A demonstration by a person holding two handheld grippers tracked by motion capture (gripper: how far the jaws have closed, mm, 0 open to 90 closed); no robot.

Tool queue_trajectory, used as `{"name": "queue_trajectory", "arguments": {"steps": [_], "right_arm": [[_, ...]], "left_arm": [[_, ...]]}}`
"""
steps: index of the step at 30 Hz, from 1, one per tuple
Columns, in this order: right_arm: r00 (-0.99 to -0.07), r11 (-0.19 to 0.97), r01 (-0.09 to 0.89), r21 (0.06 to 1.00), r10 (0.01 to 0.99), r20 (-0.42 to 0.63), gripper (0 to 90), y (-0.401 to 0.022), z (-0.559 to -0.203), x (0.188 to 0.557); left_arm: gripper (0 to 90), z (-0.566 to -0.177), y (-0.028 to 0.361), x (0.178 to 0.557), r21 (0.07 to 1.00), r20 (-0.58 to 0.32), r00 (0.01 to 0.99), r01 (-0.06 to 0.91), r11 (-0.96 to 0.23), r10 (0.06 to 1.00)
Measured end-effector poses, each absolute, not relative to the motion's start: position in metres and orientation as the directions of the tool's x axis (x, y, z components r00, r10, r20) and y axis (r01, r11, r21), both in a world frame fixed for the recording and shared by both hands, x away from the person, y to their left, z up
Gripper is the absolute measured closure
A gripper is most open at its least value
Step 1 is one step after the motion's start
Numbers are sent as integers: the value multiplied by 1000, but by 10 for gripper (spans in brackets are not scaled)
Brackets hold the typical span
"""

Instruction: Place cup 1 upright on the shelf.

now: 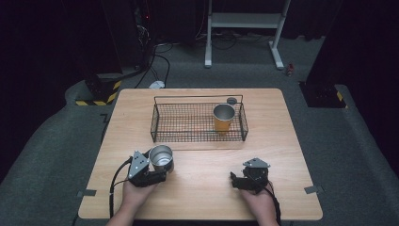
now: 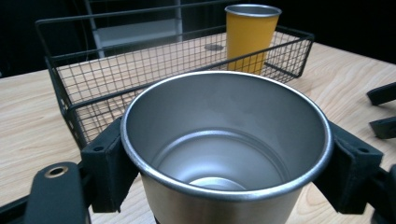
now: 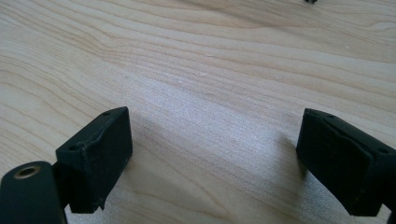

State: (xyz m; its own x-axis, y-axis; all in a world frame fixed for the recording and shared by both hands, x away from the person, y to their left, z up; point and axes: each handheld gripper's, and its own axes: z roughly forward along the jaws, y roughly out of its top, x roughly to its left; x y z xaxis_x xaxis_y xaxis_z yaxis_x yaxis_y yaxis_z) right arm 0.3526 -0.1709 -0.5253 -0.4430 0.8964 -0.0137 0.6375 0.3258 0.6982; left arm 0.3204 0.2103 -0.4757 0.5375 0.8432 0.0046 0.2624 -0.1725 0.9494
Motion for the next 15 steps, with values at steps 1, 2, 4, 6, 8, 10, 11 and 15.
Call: {"name": "queue_trajectory", "arguments": {"steps": [1,2,4,6,8,10,11,15], "right_arm": [[-443,326,637,698,896,-14,103,-171,-525,353],[-443,325,638,698,896,-13,103,-171,-525,353],[-443,325,638,698,896,-13,104,-171,-525,353],[-443,325,638,698,897,-13,104,-171,-525,353],[-443,326,638,698,896,-14,104,-171,-525,353],[-443,326,637,698,896,-14,104,-171,-525,353],[-443,326,637,698,896,-14,104,-171,-525,353],[-443,326,637,698,896,-14,104,-171,-525,353]], "left_arm": [[189,-475,210,320,950,4,539,260,-171,842],[189,-475,210,320,951,0,542,261,-168,841],[188,-475,209,320,949,-6,548,267,-168,837],[189,-474,208,320,947,-1,547,270,-175,837],[189,-473,208,320,945,3,551,271,-183,834],[189,-472,206,320,942,0,554,279,-185,833],[189,-472,206,320,943,-2,554,279,-183,833],[189,-471,201,320,942,-13,552,285,-175,833]]}}
